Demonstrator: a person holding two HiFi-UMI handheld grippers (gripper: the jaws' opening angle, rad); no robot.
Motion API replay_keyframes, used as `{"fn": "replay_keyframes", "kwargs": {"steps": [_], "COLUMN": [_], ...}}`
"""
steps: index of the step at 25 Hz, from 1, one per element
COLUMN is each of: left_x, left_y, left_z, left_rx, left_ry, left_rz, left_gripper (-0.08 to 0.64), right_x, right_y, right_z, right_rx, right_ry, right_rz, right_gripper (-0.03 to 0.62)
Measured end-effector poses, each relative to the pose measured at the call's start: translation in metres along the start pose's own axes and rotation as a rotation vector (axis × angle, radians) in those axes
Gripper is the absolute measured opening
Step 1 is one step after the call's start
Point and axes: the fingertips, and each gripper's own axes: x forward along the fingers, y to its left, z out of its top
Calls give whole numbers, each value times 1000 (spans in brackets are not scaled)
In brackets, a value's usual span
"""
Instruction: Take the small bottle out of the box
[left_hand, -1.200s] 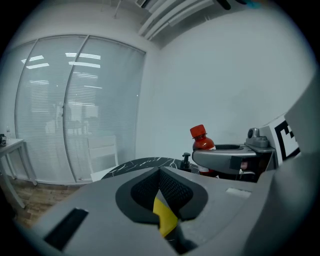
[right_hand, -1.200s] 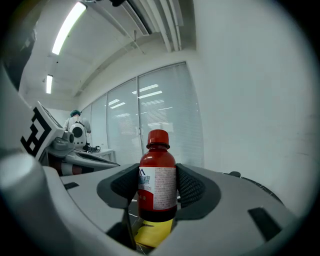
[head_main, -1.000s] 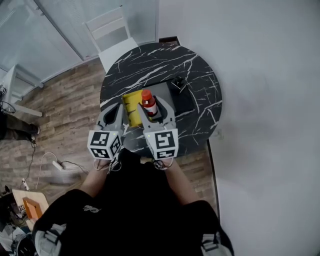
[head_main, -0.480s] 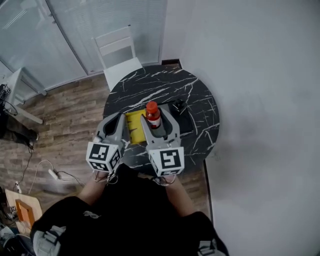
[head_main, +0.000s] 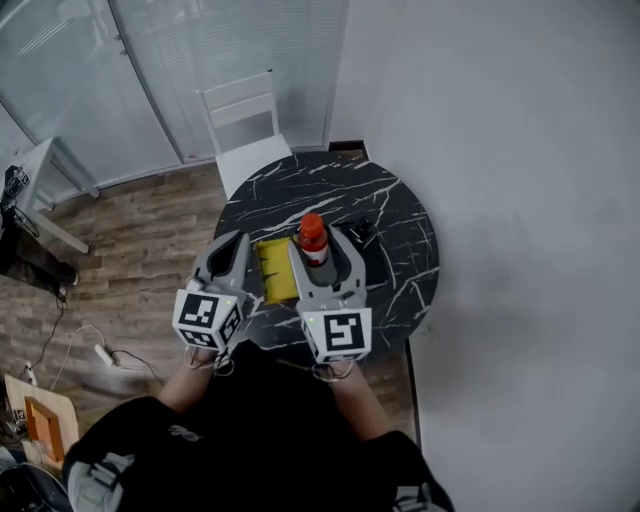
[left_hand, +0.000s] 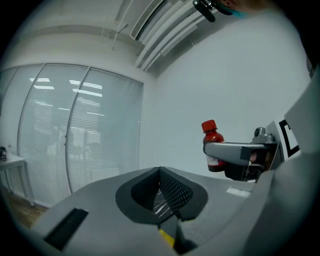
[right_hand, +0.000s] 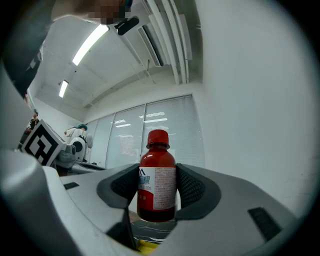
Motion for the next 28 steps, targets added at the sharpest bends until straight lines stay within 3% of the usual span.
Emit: {"fn": "replay_keyframes", "kwargs": {"steps": [16, 28], "left_x": [-8, -5], "left_y": [25, 27], "left_z": [-2, -7], "left_rx": [-1, 1], "left_ry": [2, 14], "left_rz": [54, 46], "left_gripper": [-2, -2], "right_x": [-4, -2], "right_y": [-24, -22], "right_z": [-2, -10], "right_rx": [-32, -37], "right_ry": [21, 39], "right_rz": [-74, -69], "right_gripper": [212, 212]}}
